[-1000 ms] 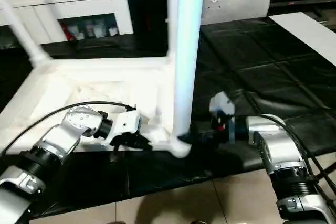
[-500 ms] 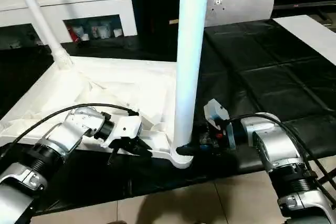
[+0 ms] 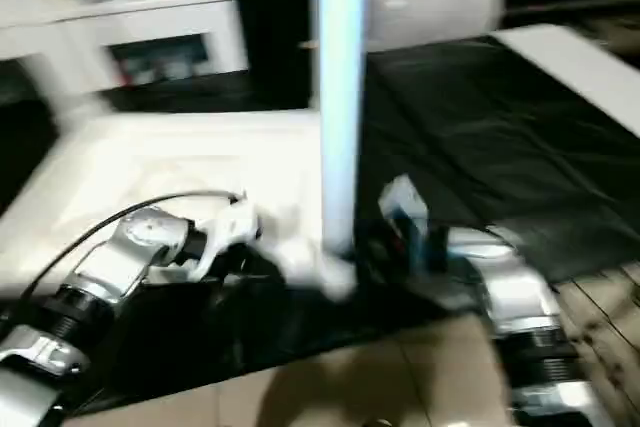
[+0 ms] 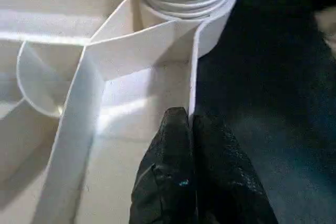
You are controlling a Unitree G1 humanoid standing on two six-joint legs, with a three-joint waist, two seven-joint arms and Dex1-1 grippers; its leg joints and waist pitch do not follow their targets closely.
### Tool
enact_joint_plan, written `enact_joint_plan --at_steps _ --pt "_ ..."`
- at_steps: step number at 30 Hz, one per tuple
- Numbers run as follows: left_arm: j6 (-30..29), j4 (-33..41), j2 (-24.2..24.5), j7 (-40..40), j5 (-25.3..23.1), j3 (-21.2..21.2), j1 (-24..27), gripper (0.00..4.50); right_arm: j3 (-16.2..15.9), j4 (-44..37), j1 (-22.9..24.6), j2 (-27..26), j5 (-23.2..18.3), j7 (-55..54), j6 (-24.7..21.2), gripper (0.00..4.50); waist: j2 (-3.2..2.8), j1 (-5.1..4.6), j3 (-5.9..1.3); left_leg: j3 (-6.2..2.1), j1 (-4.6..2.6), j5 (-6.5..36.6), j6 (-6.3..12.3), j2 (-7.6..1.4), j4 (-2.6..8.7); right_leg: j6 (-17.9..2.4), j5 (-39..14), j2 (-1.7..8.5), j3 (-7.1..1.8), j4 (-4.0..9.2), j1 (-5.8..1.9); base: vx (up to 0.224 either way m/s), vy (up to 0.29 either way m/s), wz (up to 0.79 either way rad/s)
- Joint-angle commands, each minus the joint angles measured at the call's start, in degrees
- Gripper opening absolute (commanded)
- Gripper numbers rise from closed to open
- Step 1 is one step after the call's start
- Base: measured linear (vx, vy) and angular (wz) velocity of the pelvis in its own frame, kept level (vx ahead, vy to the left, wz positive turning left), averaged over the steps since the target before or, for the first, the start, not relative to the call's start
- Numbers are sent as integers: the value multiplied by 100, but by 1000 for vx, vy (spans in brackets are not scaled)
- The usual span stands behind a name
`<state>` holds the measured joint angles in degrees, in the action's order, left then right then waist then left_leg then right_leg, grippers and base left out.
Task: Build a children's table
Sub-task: Rotate leg to tighten
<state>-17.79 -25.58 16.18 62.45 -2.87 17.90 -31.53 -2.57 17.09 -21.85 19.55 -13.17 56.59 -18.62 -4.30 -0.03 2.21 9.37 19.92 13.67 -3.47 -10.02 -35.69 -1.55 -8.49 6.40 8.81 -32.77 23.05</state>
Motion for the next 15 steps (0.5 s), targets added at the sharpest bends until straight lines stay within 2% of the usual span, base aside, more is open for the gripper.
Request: enact_joint_plan --at_steps 1,2,4,5,6,7,8,10,11,13,15 --pt "-469 455 -546 -573 124 -19 19 0 -212 258 -207 -552 209 -987 -181 198 139 -56 -292 -136 107 1175 235 -213 468 -197 -3306 302 -208 590 -341 0 0 0" --pt "-573 484 -658 -756 116 -78 3 0 -190 331 -249 -676 263 -1245 -174 198 130 -144 -291 -137 119 1174 252 -188 454 -193 -3318 293 -185 613 -334 0 0 0" --pt "-777 464 -893 -1172 120 -205 -51 0 -130 584 -380 -910 417 -1845 -107 198 137 -191 -306 -137 116 1178 311 -180 444 -201 -3283 302 -193 612 -338 0 0 0" --pt "-839 436 -1047 -1493 67 -283 -90 0 -6 796 -489 -1087 469 -2251 -52 198 124 -267 -307 -136 125 1175 376 -171 435 -267 -3207 291 -187 619 -321 0 0 0" --pt "-839 436 -1047 -1493 67 -283 -90 0 -6 796 -489 -1087 469 -2251 -52 198 122 -296 -316 -134 131 1148 401 -170 434 -302 -3139 292 -190 612 -325 0 0 0" --pt "-843 351 -1300 -2027 -59 -348 -165 0 183 1151 -683 -1310 457 -2653 189 232 98 -317 -334 -145 143 1058 441 -188 433 -375 -2934 303 -201 586 -333 0 0 0" --pt "-825 336 -1356 -2157 -103 -343 -180 0 207 1228 -729 -1348 455 -2701 276 266 99 -338 -335 -148 146 1015 469 -196 436 -424 -2822 297 -204 585 -327 0 0 0" --pt "-846 417 -1345 -2270 -285 -222 -173 0 305 1304 -793 -1407 433 -2747 350 266 105 -328 -373 -157 180 766 605 -215 426 -590 -2346 308 -232 513 -365 0 0 0" --pt "-845 419 -1335 -2297 -312 -219 -173 0 323 1302 -797 -1401 423 -2731 359 277 99 -302 -394 -160 181 473 764 -247 405 -799 -1800 309 -263 432 -368 0 0 0" --pt "-842 419 -1315 -2360 -369 -219 -176 0 359 1294 -802 -1386 400 -2691 382 304 96 -266 -414 -156 195 125 954 -252 377 -997 -1251 317 -278 345 -394 0 0 0" --pt "-759 375 -1215 -2385 -421 -218 -168 0 378 1129 -722 -1238 314 -2410 369 310 100 -237 -427 -152 193 -107 1119 -254 357 -1098 -987 317 -278 301 -404 0 0 0"
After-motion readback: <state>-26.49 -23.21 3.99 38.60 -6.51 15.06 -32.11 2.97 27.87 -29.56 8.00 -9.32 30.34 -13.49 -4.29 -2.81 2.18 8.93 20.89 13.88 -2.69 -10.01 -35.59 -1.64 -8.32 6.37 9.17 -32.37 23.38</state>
